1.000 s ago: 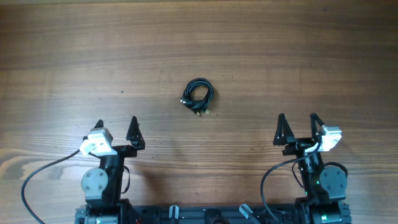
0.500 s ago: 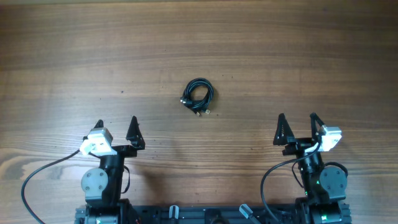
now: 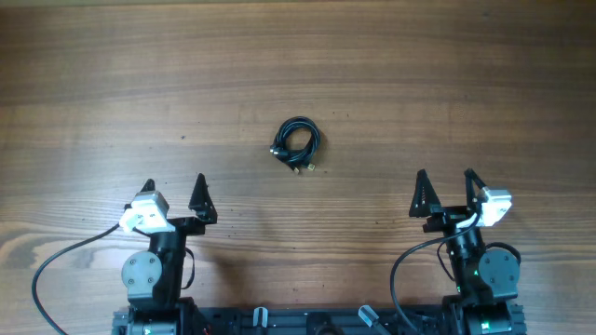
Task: Untangle cables
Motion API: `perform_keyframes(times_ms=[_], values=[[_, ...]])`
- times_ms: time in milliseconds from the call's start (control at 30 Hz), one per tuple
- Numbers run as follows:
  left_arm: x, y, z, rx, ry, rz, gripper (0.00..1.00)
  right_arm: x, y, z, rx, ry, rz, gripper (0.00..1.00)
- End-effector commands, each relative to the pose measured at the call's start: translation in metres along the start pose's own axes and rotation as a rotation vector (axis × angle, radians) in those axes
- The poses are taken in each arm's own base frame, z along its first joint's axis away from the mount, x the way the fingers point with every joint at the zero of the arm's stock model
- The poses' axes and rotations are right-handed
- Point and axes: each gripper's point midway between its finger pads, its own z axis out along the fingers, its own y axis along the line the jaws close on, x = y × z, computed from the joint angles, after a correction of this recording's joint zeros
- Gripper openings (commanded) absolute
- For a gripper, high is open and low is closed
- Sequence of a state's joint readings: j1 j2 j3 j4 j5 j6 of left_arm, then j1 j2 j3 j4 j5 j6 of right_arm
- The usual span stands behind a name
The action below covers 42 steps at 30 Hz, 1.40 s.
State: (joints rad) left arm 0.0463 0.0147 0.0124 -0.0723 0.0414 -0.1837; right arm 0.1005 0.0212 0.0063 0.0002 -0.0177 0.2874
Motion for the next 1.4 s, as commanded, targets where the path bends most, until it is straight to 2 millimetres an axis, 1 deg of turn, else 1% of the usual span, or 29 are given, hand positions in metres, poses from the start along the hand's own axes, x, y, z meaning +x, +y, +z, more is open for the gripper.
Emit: perform_keyframes(times_ms=[0,233,533,967,1200,1367], values=[[0.002,0.004,0.0,-0.02,0.003,0.019,1.0,-0.002,-0.001,0.0,0.01,-0.009,0.004,1.0],[0.003,0.005,0.0,-0.02,0.003,0.019,1.0,-0.002,-0.002,0.0,0.013,-0.01,-0.004,1.0],[-0.001,0.002,0.0,-0.005,-0.009,0.02,1.0,-0.001,0.0,0.0,0.005,-0.008,0.033,1.0],[0.0,-0.001,0.0,0.01,-0.005,0.019,1.0,0.0,0.014,-0.001,-0.078,0.005,0.026,1.0],[-0.001,-0.001,0.0,0.01,-0.009,0.02,1.0,-0.006,0.022,-0.001,-0.119,-0.015,0.023,1.0],[-0.006,-0.008,0.0,0.044,-0.024,0.016,1.0,-0.01,0.027,-0.002,-0.144,-0.02,0.022,1.0]])
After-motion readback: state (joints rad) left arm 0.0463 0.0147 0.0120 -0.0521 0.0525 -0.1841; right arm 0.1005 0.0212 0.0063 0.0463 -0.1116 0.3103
